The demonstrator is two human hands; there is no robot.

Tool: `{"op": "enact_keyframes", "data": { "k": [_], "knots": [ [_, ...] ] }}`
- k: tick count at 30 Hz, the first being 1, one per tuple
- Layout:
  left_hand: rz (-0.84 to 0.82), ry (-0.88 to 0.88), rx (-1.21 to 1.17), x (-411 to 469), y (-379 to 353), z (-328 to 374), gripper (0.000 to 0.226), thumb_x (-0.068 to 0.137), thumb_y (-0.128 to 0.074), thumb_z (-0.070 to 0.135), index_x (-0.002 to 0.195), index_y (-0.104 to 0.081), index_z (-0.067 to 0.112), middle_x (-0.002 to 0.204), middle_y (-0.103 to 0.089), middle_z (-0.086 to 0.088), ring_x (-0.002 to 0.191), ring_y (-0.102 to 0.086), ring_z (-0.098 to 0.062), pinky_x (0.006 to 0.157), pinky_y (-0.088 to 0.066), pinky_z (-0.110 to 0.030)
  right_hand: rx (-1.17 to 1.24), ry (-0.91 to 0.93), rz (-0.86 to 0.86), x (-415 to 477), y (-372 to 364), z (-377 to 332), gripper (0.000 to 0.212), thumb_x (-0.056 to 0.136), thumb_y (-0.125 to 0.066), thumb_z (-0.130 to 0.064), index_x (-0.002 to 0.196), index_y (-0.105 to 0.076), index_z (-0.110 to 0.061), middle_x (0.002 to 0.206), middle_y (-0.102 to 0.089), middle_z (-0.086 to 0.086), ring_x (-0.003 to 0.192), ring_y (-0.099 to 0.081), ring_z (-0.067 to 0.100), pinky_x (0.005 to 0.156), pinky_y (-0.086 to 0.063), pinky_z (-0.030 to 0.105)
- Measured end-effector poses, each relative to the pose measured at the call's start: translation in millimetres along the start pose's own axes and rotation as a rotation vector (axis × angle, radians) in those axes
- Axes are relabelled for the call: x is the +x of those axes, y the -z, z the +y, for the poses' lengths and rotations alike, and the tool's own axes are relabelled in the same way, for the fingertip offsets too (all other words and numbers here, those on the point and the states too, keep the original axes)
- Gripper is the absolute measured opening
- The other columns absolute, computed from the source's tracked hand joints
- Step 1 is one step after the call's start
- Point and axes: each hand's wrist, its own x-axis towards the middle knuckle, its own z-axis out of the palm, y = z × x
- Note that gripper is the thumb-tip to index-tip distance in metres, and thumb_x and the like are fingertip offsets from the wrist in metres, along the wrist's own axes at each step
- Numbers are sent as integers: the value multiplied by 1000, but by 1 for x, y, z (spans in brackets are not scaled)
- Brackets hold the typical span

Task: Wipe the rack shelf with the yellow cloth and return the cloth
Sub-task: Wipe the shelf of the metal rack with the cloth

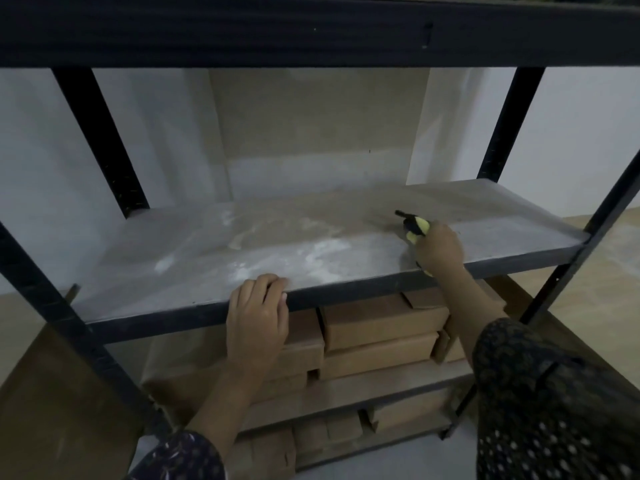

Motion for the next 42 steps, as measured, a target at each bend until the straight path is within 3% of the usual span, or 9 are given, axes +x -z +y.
{"op": "enact_keyframes", "data": {
  "k": [9, 13, 17, 20, 25, 29, 32, 35, 42],
  "knots": [
    [17, -10, 3, 0, -1, 2, 24, 92, -48, 16, 105, -66, 9, 105, -63, -6, 93, -55, -22, 82, -45, -36, 41, 378, -265, -77, -33, -73, 25, 96, -47, -11, 118, -55, -2, 111, -63, 17, 100, -60, 34, 72, -43, 36],
    [17, -13, 12, 0, 0, 0, 22, 92, -50, 15, 105, -66, 9, 105, -63, -6, 93, -54, -22, 83, -44, -35, 493, 209, -287, -54, 2, -67, 12, 93, -53, -9, 85, -58, -3, 70, -54, 11, 58, -50, 20, 53, -34, 32],
    [10, 1, 16, -1, -2, 0, 24, 92, -49, 16, 106, -66, 9, 106, -64, -6, 95, -55, -22, 85, -44, -35, 930, -91, -309, -19, 36, -34, 12, 94, -49, 0, 91, -61, 1, 63, -54, 8, 50, -52, 17, 50, -42, 27],
    [7, -1, 14, -1, -2, 0, 25, 92, -48, 17, 106, -67, 9, 106, -64, -7, 95, -56, -22, 85, -45, -36, 658, -96, -237, 11, 30, -9, 23, 93, -53, -4, 105, -61, 14, 81, -63, 16, 70, -58, 25, 64, -44, 33],
    [15, -1, 19, 0, -1, 1, 25, 92, -48, 16, 107, -67, 9, 106, -64, -6, 95, -55, -21, 85, -44, -35, -21, 81, -10, 8, 17, -2, 34, 92, -50, -10, 126, -47, -7, 127, -48, 18, 104, -56, 38, 86, -51, 47],
    [20, -2, 19, -1, -2, 0, 26, 93, -46, 18, 107, -66, 9, 106, -64, -6, 94, -55, -22, 84, -45, -36, -301, 191, -185, -7, 7, -13, 35, 96, -41, -29, 118, -52, -3, 132, -50, 20, 112, -53, 38, 91, -48, 47],
    [21, 0, 15, -2, -4, 0, 25, 92, -47, 17, 107, -66, 9, 106, -64, -7, 94, -55, -22, 83, -45, -36, -327, 257, -201, -21, -8, -12, 54, 96, -48, -37, 142, -35, -12, 143, -36, 22, 125, -41, 40, 98, -41, 46],
    [22, 3, 28, -1, -5, 1, 24, 92, -48, 16, 107, -66, 9, 106, -63, -7, 94, -55, -22, 84, -45, -36, -296, 332, -104, -37, -15, -18, 51, 91, -52, -6, 140, -39, -16, 143, -36, 21, 122, -43, 39, 95, -44, 42],
    [5, 17, 30, -2, -4, 2, 27, 93, -45, 19, 108, -66, 10, 107, -63, -6, 93, -54, -22, 83, -44, -35, -29, 579, -148, -89, -38, -60, 47, 84, -55, 3, 128, -58, -14, 132, -54, 12, 114, -53, 32, 97, -45, 37]
  ]
}}
